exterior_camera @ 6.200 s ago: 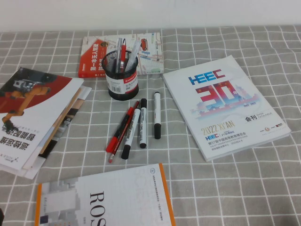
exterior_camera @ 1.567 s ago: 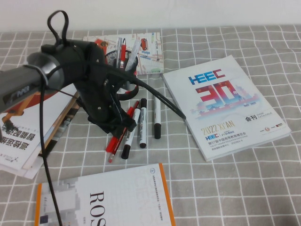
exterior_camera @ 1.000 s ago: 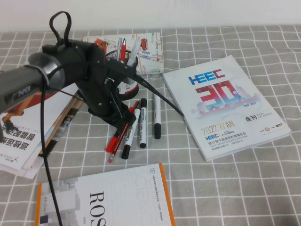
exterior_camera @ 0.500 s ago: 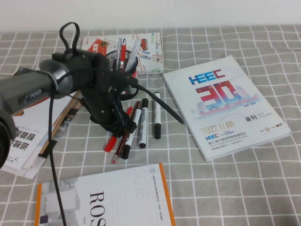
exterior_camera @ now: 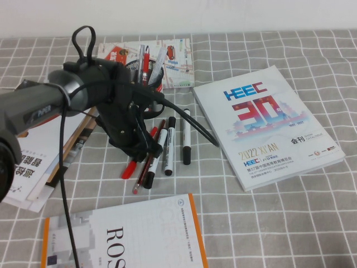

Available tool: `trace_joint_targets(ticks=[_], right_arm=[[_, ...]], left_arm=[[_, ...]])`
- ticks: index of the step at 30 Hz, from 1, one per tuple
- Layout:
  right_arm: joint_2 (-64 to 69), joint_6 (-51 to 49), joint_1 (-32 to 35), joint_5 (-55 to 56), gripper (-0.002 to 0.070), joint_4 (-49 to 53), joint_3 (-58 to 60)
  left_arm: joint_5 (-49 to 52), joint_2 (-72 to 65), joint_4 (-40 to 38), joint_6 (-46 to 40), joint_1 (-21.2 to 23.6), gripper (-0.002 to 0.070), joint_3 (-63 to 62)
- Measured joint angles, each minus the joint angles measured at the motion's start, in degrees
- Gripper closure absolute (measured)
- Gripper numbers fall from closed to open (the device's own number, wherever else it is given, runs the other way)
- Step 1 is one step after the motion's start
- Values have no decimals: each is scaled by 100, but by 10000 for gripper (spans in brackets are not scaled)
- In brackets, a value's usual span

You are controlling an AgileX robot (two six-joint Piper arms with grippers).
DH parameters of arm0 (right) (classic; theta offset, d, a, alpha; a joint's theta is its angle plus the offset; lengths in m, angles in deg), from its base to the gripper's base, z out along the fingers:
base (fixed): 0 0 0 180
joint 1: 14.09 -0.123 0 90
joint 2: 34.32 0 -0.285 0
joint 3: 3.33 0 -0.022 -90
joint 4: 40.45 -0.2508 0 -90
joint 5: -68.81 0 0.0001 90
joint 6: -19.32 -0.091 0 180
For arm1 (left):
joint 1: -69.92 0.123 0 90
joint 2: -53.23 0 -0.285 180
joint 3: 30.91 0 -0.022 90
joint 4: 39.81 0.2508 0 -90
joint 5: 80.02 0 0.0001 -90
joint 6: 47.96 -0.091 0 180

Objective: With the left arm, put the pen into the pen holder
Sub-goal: Pick up the pen on the table, then place the pen onto the pen holder

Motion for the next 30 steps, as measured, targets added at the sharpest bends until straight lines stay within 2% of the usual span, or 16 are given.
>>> trace_joint_targets(ticks=[4,10,15,20,24,30], right_arm=[[0,0,0,0,691,0,0],[0,0,0,0,691,0,0],[0,0,0,0,691,0,0],[0,0,0,0,691,0,0],[0,0,0,0,691,0,0],[0,0,0,0,691,0,0]], left_arm=[[64,0,0,0,0,610,-17],[237,-11,0,75,0,613,-47],[824,36,0,87,0,613,-222],[863,699,-141,87,0,613,-190],[-228,1651,-241,87,-9,613,450],[-3286,2749,-250,87,-9,613,1925]])
